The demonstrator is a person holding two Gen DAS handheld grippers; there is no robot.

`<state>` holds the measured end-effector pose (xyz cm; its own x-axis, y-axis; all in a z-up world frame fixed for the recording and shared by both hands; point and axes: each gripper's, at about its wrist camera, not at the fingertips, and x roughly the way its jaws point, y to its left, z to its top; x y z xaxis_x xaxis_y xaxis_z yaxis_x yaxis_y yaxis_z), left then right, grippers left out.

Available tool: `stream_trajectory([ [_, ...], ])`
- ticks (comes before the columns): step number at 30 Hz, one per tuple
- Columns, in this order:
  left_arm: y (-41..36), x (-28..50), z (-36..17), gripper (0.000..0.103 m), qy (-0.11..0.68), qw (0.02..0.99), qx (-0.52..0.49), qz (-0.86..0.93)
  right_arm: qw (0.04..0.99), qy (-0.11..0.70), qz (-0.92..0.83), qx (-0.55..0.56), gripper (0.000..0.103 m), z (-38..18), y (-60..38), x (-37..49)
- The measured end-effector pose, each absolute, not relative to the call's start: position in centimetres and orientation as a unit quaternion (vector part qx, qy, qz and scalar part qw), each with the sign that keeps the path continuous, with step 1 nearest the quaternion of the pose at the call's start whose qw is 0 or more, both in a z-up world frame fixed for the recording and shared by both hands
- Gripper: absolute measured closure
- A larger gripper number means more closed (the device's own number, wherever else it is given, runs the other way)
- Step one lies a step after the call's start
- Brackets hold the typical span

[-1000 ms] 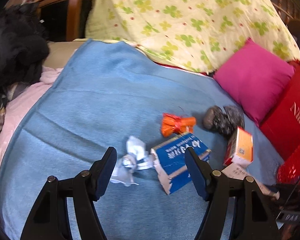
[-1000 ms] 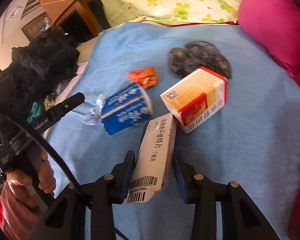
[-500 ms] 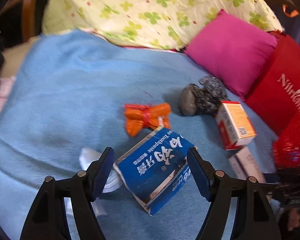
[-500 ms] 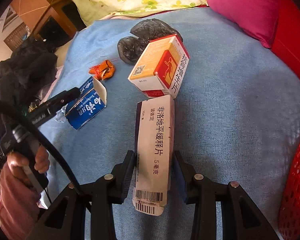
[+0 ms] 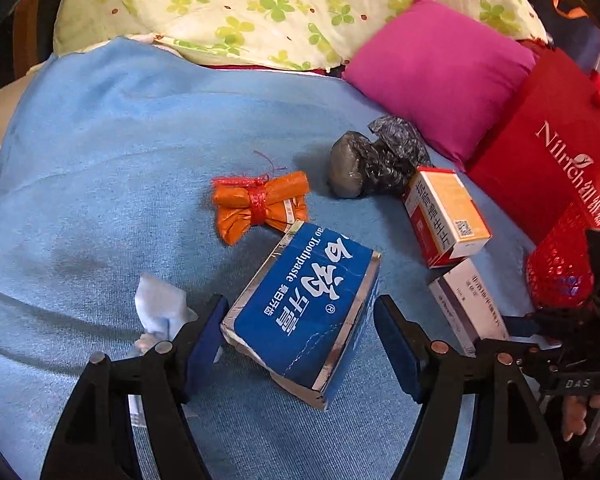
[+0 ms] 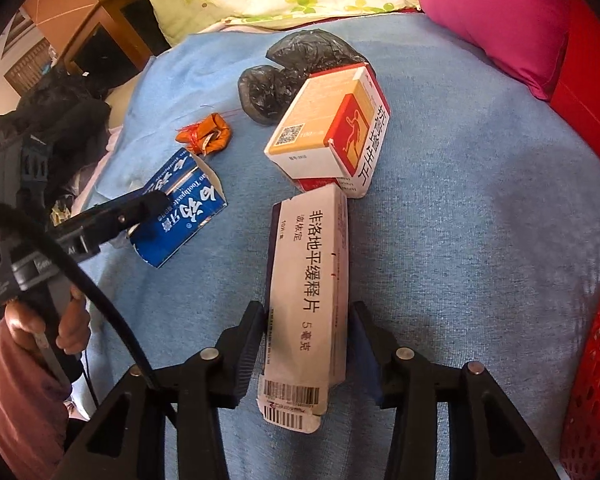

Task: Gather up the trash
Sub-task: 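Grasp the blue toothpaste box with the left tool while the right tool grasps the white medicine box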

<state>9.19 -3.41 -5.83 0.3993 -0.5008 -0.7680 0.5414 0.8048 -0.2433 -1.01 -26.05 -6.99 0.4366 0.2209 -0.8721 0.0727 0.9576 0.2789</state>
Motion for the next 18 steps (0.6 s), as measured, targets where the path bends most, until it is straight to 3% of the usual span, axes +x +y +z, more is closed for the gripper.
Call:
stream_trajectory([
  [4, -4.6, 9.0, -6.0, 0.028, 0.451, 0.839, 0.039, -0.302, 0.839, 0.527, 0.038, 0.132, 0.047, -6.7, -25.6, -0.7],
  [10, -5.8, 7.8, -5.9, 0.028, 0.444, 0.843, 0.077, -0.293, 0.846, 0.523, 0.030, 0.096, 0.047, -7.0, -24.7, -0.4],
  [12, -5.8, 7.5, -5.9, 0.029, 0.445, 0.844, 0.078, -0.289, 0.849, 0.522, 0.027, 0.078, 0.054, -7.0, -24.4, -0.5],
  [13, -5.8, 7.3, -5.9, 0.035, 0.445, 0.844, 0.077, -0.289, 0.851, 0.520, 0.026, 0.068, 0.056, -7.0, -24.3, -0.6],
  [18, -6.1, 6.3, -5.8, 0.039, 0.440, 0.845, 0.084, -0.291, 0.853, 0.514, 0.031, 0.079, 0.058, -6.7, -24.9, -0.9],
])
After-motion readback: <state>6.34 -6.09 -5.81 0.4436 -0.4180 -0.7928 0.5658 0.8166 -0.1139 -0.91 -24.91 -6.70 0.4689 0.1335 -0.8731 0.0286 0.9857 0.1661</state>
